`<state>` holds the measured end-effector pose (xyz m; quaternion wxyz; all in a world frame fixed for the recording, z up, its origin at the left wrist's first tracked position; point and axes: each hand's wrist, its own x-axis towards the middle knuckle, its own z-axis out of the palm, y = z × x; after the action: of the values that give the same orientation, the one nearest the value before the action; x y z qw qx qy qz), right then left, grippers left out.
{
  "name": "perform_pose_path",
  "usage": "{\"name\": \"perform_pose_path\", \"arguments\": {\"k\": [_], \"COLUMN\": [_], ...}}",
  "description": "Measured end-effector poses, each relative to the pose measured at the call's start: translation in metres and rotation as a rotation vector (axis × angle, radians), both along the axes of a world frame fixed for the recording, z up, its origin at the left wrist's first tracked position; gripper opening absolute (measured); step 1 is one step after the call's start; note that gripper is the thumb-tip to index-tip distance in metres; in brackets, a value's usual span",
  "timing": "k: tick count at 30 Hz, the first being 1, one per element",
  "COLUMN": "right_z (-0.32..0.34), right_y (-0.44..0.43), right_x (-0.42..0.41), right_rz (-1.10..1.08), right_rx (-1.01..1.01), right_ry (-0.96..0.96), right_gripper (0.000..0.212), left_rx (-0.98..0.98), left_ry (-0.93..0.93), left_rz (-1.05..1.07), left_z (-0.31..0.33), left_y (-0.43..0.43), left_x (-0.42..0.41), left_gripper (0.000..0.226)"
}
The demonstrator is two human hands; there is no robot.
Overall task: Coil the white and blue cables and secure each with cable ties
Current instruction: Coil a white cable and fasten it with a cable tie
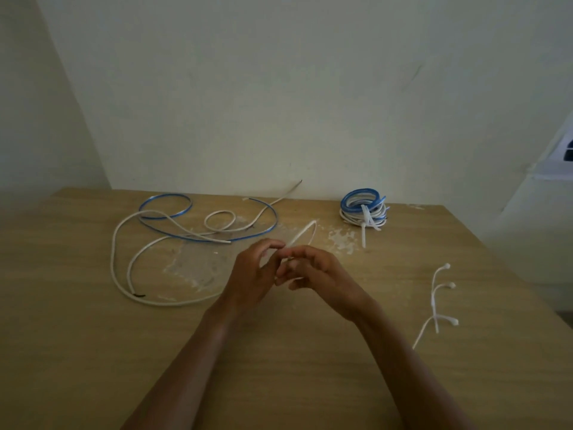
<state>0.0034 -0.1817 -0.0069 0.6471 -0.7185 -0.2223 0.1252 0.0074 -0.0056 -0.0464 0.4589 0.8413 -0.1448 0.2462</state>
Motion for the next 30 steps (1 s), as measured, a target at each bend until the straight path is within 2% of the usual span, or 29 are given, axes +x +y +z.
{"name": "perform_pose_path", "arguments": {"k": [3, 5, 6, 9, 12, 15, 16, 18, 19, 20, 23, 25, 28, 30], "right_z": [-0.006, -0.010, -0.011, -0.011, -0.007, -0.006, -0.007, -0.012, -0.014, -0.015, -0.011, -0.009, -0.008, -0.011], "right_y": [-0.002, -0.002, -0.002, 0.002, 0.006, 0.004, 0.003, 0.003, 0.003, 0.005, 0.009, 0.009, 0.004, 0.005], "right_x": [0.004, 0.008, 0.008, 0.005, -0.001, 0.001, 0.002, 0.005, 0.005, 0.004, 0.001, 0.002, 0.009, 0.012], "right_rz": [-0.153, -0.282, -0.307, -0.231, -0.140, -0.205, -0.270, -0.409, -0.428, -0.395, -0.281, -0.377, -0.559, -0.594], "right_rx": [-0.118, -0.236, -0.257, -0.174, 0.013, 0.117, 0.049, -0.216, -0.317, -0.353, -0.214, -0.066, 0.177, 0.250], "right_ry": [-0.277, -0.519, -0.583, -0.471, -0.320, -0.261, -0.341, -0.659, -0.796, -0.844, -0.621, -0.476, -0.376, -0.301], "right_gripper": [0.017, 0.017, 0.017, 0.012, 0.009, 0.007, 0.006, 0.006, 0.009, 0.011, 0.002, 0.009, 0.011, 0.010], "left_rx": [-0.208, -0.296, -0.326, -0.250, -0.233, -0.253, -0.250, -0.225, -0.229, -0.257, -0.392, -0.388, -0.286, -0.364], "left_ry": [0.187, 0.223, 0.220, 0.156, 0.105, 0.165, 0.184, 0.201, 0.215, 0.245, 0.316, 0.328, 0.373, 0.389], "left_rz": [-0.122, -0.205, -0.218, -0.131, -0.128, -0.183, -0.174, -0.144, -0.144, -0.152, -0.203, -0.222, -0.249, -0.256], "left_z": [0.005, 0.008, 0.009, 0.006, 0.008, 0.015, 0.016, 0.014, 0.014, 0.014, 0.018, 0.020, 0.022, 0.023], "left_y": [0.003, 0.003, 0.003, 0.004, 0.003, -0.004, -0.006, -0.006, -0.005, -0.004, -0.002, 0.002, 0.009, 0.007], "left_x": [-0.007, -0.012, -0.013, -0.013, -0.016, -0.025, -0.026, -0.026, -0.026, -0.025, -0.027, -0.025, -0.022, -0.020], "left_gripper": [0.013, 0.017, 0.018, 0.020, 0.023, 0.030, 0.031, 0.031, 0.034, 0.036, 0.036, 0.032, 0.034, 0.035]}}
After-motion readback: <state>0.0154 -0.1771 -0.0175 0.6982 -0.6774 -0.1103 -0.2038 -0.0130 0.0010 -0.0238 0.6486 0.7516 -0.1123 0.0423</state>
